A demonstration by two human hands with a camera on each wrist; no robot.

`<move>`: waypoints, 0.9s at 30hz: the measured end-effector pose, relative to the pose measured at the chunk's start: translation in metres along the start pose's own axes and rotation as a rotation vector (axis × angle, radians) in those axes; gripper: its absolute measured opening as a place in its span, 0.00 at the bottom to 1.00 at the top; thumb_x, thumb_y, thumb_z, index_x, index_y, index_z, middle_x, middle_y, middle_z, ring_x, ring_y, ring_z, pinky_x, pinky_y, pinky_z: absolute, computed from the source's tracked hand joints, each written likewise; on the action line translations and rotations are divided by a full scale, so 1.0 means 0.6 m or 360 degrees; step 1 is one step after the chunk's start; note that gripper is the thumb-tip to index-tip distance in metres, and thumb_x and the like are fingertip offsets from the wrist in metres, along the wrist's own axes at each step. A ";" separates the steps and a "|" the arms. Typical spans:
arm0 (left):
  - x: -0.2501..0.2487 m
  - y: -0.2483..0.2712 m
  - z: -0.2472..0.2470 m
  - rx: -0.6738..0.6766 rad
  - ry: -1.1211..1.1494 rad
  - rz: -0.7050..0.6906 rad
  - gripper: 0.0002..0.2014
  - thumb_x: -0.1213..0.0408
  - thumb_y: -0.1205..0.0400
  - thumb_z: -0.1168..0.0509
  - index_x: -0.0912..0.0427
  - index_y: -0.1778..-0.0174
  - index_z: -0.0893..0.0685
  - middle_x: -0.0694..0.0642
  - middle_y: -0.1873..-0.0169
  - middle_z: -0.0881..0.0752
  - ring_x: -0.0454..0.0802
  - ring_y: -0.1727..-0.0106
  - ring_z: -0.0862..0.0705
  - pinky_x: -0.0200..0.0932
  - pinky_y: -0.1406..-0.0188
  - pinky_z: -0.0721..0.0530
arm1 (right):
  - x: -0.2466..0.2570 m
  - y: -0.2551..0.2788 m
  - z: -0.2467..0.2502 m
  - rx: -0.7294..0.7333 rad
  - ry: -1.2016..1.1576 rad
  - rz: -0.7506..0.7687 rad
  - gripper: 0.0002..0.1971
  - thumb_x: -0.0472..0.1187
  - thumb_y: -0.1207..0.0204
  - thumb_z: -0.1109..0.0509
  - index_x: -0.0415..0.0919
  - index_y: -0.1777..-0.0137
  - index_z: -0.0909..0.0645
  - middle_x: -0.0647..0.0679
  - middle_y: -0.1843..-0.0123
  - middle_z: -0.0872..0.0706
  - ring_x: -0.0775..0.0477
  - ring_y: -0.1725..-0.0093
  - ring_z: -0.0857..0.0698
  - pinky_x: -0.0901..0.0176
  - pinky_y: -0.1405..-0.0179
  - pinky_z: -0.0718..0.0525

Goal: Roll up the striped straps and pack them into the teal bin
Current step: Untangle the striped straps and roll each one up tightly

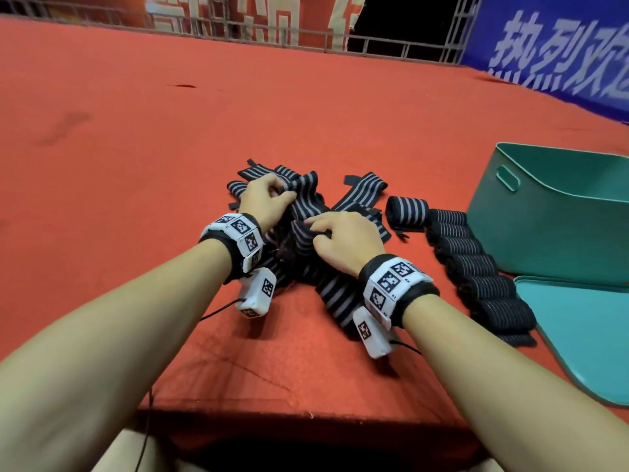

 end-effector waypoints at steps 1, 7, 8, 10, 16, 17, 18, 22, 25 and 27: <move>-0.007 0.001 0.001 0.0005 -0.0058 -0.0040 0.08 0.60 0.19 0.26 0.54 0.58 0.19 0.48 0.69 0.21 0.48 0.66 0.22 0.41 0.65 0.22 | -0.006 -0.005 0.000 -0.0036 -0.0123 -0.0116 0.17 0.45 0.28 0.35 0.58 0.43 0.11 0.62 0.38 0.09 0.48 0.34 0.14 0.48 0.35 0.17; -0.030 0.006 0.006 0.0060 -0.0114 -0.0149 0.05 0.62 0.20 0.26 0.55 0.54 0.16 0.55 0.59 0.13 0.50 0.57 0.17 0.43 0.57 0.21 | 0.016 -0.031 -0.013 -0.0010 -0.0275 -0.0364 0.30 0.77 0.42 0.28 0.60 0.45 0.13 0.61 0.50 0.09 0.52 0.45 0.12 0.50 0.43 0.16; -0.027 0.007 0.006 0.0088 -0.0076 -0.0149 0.05 0.63 0.20 0.25 0.55 0.55 0.16 0.55 0.60 0.13 0.50 0.58 0.17 0.40 0.58 0.21 | 0.017 -0.035 -0.010 -0.0039 -0.0198 -0.0366 0.26 0.72 0.38 0.25 0.60 0.45 0.12 0.59 0.49 0.09 0.50 0.45 0.12 0.51 0.44 0.16; -0.019 0.009 0.006 0.0124 -0.0025 -0.0142 0.06 0.63 0.20 0.25 0.55 0.56 0.17 0.52 0.63 0.16 0.47 0.62 0.20 0.33 0.64 0.24 | 0.021 -0.035 -0.002 -0.0077 -0.0026 -0.0326 0.16 0.58 0.30 0.23 0.58 0.43 0.10 0.54 0.49 0.08 0.45 0.43 0.12 0.52 0.46 0.16; 0.008 -0.002 0.010 -0.0024 0.0199 0.0224 0.14 0.68 0.20 0.26 0.50 0.65 0.24 0.56 0.64 0.14 0.58 0.67 0.12 0.55 0.64 0.12 | 0.052 0.006 -0.005 -0.0290 0.0323 0.0246 0.14 0.49 0.24 0.28 0.60 0.41 0.08 0.49 0.59 0.06 0.40 0.53 0.10 0.51 0.54 0.16; 0.017 -0.006 0.020 -0.0096 0.0295 0.0319 0.14 0.70 0.19 0.27 0.51 0.63 0.24 0.59 0.59 0.12 0.59 0.68 0.10 0.56 0.67 0.10 | 0.060 0.018 -0.012 -0.0390 0.0344 0.0388 0.15 0.48 0.26 0.26 0.60 0.41 0.08 0.49 0.60 0.06 0.40 0.57 0.09 0.51 0.58 0.15; 0.024 -0.008 0.030 -0.0139 0.0399 0.0417 0.13 0.70 0.18 0.28 0.52 0.62 0.24 0.63 0.54 0.11 0.60 0.69 0.09 0.54 0.73 0.10 | 0.062 0.030 -0.013 -0.0496 0.0298 0.0417 0.15 0.49 0.28 0.25 0.60 0.43 0.07 0.50 0.61 0.06 0.40 0.59 0.08 0.52 0.60 0.15; 0.020 -0.004 0.043 0.0116 0.0273 0.0495 0.12 0.51 0.15 0.30 0.55 0.50 0.20 0.61 0.55 0.09 0.60 0.62 0.07 0.43 0.75 0.18 | -0.027 0.007 0.012 -0.0575 -0.0505 -0.0405 0.08 0.53 0.25 0.27 0.55 0.49 0.11 0.54 0.57 0.08 0.44 0.53 0.12 0.51 0.50 0.15; 0.016 0.009 0.059 0.0156 -0.0037 0.0438 0.28 0.33 0.23 0.33 0.59 0.55 0.22 0.59 0.62 0.12 0.62 0.62 0.11 0.52 0.63 0.14 | -0.077 -0.018 0.030 -0.0685 -0.1240 -0.0682 0.10 0.42 0.26 0.27 0.46 0.66 0.23 0.51 0.71 0.20 0.47 0.66 0.22 0.52 0.60 0.25; 0.008 0.033 0.053 0.0396 -0.0253 0.0421 0.30 0.30 0.25 0.31 0.58 0.63 0.25 0.57 0.68 0.16 0.61 0.64 0.14 0.55 0.62 0.12 | -0.068 -0.036 0.026 -0.0489 -0.1226 -0.0610 0.07 0.40 0.30 0.27 0.43 0.66 0.22 0.50 0.70 0.20 0.46 0.65 0.21 0.50 0.58 0.23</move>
Point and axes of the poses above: each hand's wrist, its own y-axis away from the middle knuckle, its own z-axis out of the back of the hand, x = y × z, the point moved 5 cm from there along -y, towards the middle knuckle
